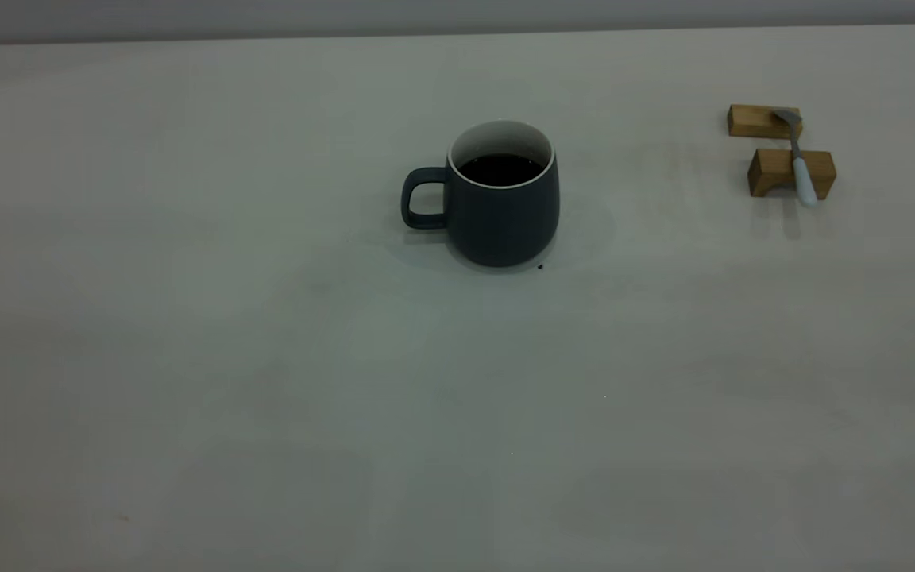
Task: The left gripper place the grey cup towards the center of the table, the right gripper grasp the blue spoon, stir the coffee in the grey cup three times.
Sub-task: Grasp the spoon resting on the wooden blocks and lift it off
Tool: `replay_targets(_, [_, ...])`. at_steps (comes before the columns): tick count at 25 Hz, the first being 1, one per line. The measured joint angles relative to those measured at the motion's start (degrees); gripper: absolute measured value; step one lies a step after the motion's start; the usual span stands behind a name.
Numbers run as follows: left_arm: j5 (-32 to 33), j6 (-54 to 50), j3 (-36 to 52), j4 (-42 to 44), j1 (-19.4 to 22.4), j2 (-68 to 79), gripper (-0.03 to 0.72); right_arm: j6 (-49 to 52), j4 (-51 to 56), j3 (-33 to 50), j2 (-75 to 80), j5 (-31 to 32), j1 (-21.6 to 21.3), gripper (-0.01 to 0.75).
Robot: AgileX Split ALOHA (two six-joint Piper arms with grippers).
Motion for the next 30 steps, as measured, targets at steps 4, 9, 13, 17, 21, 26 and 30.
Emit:
replay_targets(4, [-1.7,-0.7,3.9,0.3,3.1,-8.9,0.238,0.0,0.0,0.0,0.0,0.0,0.0,0.24])
replay_targets(9, [-2.7,-2.1,5.6,0.9,3.9,-15.8,0.238,0.0,0.0,0.0,0.0,0.0,0.0,0.24])
replay_targets(13, [-2.7,-3.1,6.2,1.2,3.9,-20.5,0.238,0.0,0.0,0.0,0.0,0.0,0.0,0.24])
replay_targets(17, [-2.2,-3.2,6.6,1.5,3.9,-24.3,0.238,0.0,0.0,0.0,0.0,0.0,0.0,0.24])
replay_targets(21, [-2.1,-3.2,6.6,2.0,3.9,-27.0,0.238,0.0,0.0,0.0,0.0,0.0,0.0,0.24])
replay_targets(26, [-1.9,-3.2,6.6,2.2,3.9,-27.3,0.238,0.0,0.0,0.0,0.0,0.0,0.0,0.24])
replay_targets(30, [-1.9,-3.2,6.6,2.2,3.9,-27.3,0.238,0.0,0.0,0.0,0.0,0.0,0.0,0.24])
